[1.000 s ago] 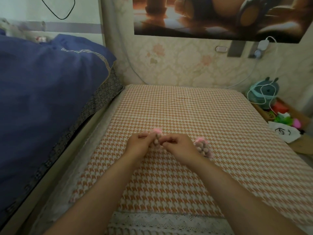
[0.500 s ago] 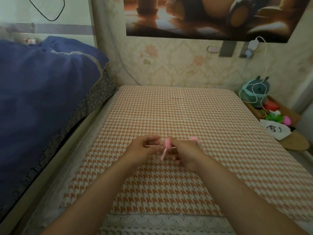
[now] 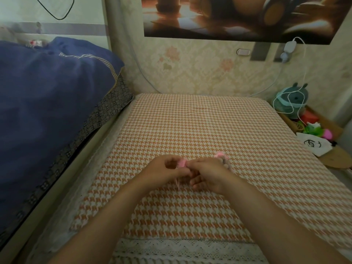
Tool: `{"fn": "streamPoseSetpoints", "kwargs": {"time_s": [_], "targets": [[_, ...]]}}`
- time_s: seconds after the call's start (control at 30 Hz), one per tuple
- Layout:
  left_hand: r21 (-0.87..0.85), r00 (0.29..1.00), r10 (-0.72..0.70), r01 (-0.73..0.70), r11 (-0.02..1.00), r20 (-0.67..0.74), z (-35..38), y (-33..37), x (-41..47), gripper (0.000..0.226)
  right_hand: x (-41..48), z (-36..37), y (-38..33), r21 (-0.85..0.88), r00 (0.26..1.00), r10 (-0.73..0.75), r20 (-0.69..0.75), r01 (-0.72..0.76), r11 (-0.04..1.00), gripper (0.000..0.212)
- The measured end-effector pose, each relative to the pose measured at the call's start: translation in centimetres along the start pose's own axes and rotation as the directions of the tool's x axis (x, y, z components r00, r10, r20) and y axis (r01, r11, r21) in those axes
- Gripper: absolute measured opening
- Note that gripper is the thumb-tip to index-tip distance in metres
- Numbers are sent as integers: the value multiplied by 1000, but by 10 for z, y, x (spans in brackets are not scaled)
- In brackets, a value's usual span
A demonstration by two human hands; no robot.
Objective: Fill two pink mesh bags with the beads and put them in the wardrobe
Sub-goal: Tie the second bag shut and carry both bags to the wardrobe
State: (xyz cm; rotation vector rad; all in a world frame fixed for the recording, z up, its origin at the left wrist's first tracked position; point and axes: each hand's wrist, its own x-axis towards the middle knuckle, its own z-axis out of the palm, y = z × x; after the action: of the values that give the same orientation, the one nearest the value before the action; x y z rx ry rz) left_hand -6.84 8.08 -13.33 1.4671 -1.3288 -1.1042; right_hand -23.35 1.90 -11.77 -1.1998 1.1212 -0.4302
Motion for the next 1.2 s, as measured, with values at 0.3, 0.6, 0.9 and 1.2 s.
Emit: {"fn": "streamPoseSetpoints", "kwargs": {"time_s": [0.3, 0.6, 0.9, 1.2], "targets": [[244, 992, 110, -123, 962, 65, -10, -7, 3, 28, 5, -5, 2, -58, 996, -44, -75, 40, 997, 16], [490, 990, 135, -104, 865, -29, -16, 0, 3, 59, -1, 1, 2, -280, 973, -230, 24, 228, 933, 17], [622, 987, 116, -162, 766, 115, -19, 2, 10, 22, 7, -7, 4, -293, 942, -296, 156, 331, 897, 16], [678, 947, 314, -185, 711, -71, -13, -2, 14, 7, 26, -8, 11, -378, 952, -293, 84, 302, 875, 25]]}}
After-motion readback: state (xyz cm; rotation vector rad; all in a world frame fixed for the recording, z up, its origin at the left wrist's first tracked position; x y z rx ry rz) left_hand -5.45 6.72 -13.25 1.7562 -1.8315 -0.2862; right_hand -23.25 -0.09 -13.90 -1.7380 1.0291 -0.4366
